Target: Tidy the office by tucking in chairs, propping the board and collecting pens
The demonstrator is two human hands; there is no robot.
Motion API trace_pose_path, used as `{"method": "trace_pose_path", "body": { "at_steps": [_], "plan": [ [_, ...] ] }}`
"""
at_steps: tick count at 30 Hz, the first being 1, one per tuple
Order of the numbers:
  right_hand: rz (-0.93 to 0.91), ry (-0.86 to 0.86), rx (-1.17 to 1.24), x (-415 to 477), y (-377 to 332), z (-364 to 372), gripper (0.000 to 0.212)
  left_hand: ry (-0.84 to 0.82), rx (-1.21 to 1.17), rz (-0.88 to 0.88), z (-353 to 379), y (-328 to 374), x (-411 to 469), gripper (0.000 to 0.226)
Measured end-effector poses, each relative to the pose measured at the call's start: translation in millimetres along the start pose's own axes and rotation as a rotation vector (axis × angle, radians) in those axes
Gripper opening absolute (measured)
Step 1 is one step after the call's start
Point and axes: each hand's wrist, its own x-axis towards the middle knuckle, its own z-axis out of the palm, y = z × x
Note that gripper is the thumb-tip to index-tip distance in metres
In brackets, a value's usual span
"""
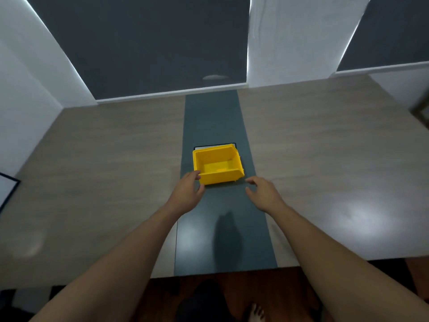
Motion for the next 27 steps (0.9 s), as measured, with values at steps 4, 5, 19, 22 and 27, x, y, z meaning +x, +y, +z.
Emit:
{"method": "trace_pose_path", "body": {
  "at_steps": [4,5,19,22,27],
  "plan": [
    [0.070,0.020,0.024,-45,13,-2,0.037,-0.034,0.009,0.043,9,18,-22,0.053],
    [0.093,0.035,0.035,-57,19,-4,0.036,-0.052,0.010,0.064,13,24,-25,0.052],
    [0.539,0.268,0.180,-314,73,-1,0.036,-0.487,0.034,0.483,122,116,-96,0.046],
    [0.608,0.328,0.190,-373,80,9,0.035,-0.597,0.056,0.562,144,138,-128,0.047],
    [0.732,0.483,0.174,-462,95,12,0.031,-0.735,0.141,0.731,169,181,-186,0.046]
  ]
}}
